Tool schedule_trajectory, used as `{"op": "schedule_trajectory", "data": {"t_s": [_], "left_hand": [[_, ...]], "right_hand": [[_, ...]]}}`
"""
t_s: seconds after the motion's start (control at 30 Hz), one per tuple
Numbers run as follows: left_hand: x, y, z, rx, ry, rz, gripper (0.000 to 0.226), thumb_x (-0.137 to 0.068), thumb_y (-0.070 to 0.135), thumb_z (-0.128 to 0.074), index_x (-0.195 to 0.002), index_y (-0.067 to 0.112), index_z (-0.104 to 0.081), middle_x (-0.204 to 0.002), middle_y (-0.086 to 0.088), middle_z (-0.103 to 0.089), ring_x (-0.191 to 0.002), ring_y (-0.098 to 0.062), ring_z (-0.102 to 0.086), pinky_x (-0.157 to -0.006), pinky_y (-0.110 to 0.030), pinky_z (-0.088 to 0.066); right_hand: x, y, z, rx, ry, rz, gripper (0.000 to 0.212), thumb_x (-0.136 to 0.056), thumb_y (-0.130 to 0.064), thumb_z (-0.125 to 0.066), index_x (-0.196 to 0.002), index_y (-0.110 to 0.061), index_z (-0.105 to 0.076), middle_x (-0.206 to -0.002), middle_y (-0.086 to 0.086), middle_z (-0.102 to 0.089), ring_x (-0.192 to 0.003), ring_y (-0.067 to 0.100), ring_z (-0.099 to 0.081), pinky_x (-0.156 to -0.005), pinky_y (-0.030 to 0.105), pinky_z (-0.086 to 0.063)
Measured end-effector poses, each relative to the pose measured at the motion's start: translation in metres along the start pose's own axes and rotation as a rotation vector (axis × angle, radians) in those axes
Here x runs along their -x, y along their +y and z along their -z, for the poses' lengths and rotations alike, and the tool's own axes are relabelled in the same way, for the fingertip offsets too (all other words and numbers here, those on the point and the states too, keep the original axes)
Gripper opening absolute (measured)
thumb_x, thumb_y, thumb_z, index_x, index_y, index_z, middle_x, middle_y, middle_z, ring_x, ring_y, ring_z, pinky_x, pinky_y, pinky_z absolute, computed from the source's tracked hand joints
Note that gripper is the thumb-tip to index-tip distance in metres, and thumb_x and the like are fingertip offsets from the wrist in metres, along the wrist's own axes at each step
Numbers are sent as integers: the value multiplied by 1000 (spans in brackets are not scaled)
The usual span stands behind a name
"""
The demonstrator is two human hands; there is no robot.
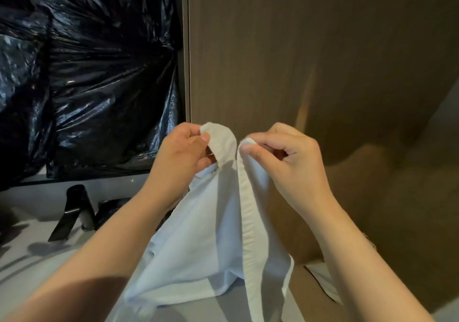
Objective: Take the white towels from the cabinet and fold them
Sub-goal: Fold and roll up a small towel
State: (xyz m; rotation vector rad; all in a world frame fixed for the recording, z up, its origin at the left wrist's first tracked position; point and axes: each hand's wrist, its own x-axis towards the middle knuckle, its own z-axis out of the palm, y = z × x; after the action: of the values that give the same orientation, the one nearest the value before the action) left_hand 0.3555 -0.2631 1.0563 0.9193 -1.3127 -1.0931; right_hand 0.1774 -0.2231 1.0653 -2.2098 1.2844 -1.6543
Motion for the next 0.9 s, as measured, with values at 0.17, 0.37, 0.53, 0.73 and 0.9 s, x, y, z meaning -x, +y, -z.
{"op": "schedule_trajectory", "data": {"t_s": [0.17,0.37,0.53,0.73,0.9], "left_hand": [[-4,29,-4,-130,-94,-103,14,-100,20,-49,-103,13,-60,-97,-12,-72,-85,-25,-71,-80,-40,-59],[12,-19,4,-203,-219,120,17,-99,17,-50,-96,8,-65,-69,-2,-64,-51,-3,-54,-52,-15,-45],[35,-64,11,-130,-254,287,18,-99,16,-50,-94,14,-68,-79,-1,-73,-73,-9,-67,-64,-20,-52],[53,-86,16,-56,-279,326,27,-101,15,-45,-107,-4,-64,-109,-31,-64,-94,-32,-63,-89,-39,-54],[55,-91,12,-44,-290,326,30,-101,12,-44,-110,-11,-61,-111,-32,-63,-95,-31,-66,-88,-34,-54]], "right_hand": [[-16,-11,8,-96,70,17,9,-90,-28,-68,-97,-33,-71,-88,-17,-71,-89,10,-66,-70,19,-53],[17,22,-9,-79,-192,-160,11,-93,-27,-64,-95,-26,-74,-89,-17,-69,-95,6,-64,-80,16,-50],[61,45,-28,-113,-286,-316,7,-91,-28,-66,-87,-26,-71,-81,-11,-67,-81,6,-62,-70,17,-46],[77,49,-39,-219,-251,-419,10,-84,-22,-74,-75,-21,-69,-70,-10,-63,-67,1,-55,-64,12,-40],[81,51,-40,-191,-313,-446,10,-91,-17,-66,-85,-23,-71,-84,-13,-68,-86,7,-63,-74,13,-45]]}}
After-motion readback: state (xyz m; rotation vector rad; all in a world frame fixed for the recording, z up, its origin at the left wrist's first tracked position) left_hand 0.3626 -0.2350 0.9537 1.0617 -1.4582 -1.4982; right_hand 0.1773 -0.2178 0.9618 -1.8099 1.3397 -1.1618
